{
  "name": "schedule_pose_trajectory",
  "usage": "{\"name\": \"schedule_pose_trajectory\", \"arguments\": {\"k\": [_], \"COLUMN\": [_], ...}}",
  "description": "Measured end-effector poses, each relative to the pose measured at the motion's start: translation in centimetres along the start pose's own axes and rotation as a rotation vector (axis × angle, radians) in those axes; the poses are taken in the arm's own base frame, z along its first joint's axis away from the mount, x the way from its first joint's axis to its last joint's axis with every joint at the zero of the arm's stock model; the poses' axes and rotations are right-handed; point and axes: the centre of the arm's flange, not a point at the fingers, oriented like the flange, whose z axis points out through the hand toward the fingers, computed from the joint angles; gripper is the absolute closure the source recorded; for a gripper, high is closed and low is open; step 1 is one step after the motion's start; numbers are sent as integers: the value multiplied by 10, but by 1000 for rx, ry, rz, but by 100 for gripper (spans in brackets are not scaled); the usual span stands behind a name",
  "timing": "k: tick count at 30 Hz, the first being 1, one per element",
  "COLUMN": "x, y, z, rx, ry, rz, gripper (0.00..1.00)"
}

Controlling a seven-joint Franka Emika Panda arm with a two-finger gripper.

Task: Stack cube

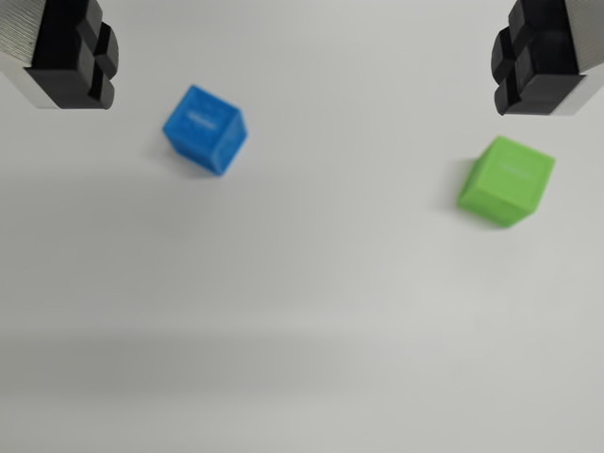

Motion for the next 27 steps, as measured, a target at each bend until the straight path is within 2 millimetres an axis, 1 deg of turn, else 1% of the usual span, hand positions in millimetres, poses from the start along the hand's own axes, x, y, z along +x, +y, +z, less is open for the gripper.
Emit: {"name": "schedule_pose_trajectory", "arguments": {"k": [16, 27], "x": [0, -8], "y": [0, -2], "z": [1, 9], "rx": [-1, -4], "ry": [-1, -4], "rz": [2, 17], "gripper": [0, 0]}}
